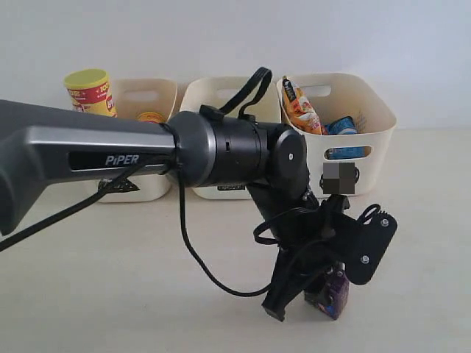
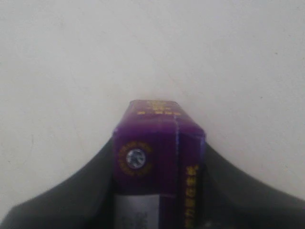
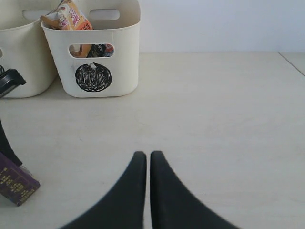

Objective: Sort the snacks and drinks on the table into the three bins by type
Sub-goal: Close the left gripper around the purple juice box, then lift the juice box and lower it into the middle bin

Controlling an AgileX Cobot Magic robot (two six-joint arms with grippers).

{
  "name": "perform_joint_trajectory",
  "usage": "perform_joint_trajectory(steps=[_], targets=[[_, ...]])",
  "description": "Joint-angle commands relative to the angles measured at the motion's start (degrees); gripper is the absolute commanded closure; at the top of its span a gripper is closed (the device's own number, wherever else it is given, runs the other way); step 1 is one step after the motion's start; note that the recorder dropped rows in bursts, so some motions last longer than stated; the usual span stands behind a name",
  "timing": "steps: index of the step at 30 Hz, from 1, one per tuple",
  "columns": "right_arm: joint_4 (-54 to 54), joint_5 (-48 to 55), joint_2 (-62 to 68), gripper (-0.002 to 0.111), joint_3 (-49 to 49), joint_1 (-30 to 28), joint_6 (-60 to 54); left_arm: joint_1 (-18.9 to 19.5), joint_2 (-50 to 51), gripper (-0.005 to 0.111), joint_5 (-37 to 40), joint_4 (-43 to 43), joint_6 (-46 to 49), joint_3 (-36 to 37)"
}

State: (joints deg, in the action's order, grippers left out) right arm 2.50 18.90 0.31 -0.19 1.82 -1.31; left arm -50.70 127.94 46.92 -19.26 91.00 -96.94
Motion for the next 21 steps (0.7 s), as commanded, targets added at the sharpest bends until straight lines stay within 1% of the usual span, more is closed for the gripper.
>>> perform_joint_trajectory(steps=[1, 4, 8, 10, 12, 15, 19, 21], targets=[[-0.1, -0.2, -0.3, 0.108, 0.2, -0.1, -0.1, 0.1, -0.5, 0.103, 0.9, -0.1, -1.3, -0.4], [-0.1, -0.2, -0.3, 0.108, 0.2, -0.1, -0.1, 0.1, -3.0, 0.103, 1.7, 0.3, -6.0, -0.4], [-0.1, -0.2, -0.3, 0.108, 0.2, -0.1, -0.1, 0.1, -7.2, 0.103, 2.7, 2.5, -9.6, -0.4], [-0.1, -0.2, -0.3, 0.108, 0.2, -0.1, -0.1, 0.3, -13.1, 0.103, 2.7, 5.4, -14.6, -0.4], [-0.1, -0.2, -0.3, 0.108, 0.2, -0.1, -0.1, 1.0, -16.2, 0.103, 1.7, 6.7, -17.2, -0.4], [-0.1, -0.2, -0.3, 0.108, 0.2, -0.1, -0.1, 3.3, -19.3, 0.103, -1.7, 7.7, -20.3, -0.4], [0.3, -0.4, -0.3, 0.108, 0.2, -0.1, -0.1, 9.2, -19.9, 0.103, -8.7, 7.7, -24.4, -0.4], [0.3, -0.6, -0.3, 0.108, 0.2, -0.1, -0.1, 10.7, -19.8, 0.103, -11.9, 7.7, -26.9, -0.4]])
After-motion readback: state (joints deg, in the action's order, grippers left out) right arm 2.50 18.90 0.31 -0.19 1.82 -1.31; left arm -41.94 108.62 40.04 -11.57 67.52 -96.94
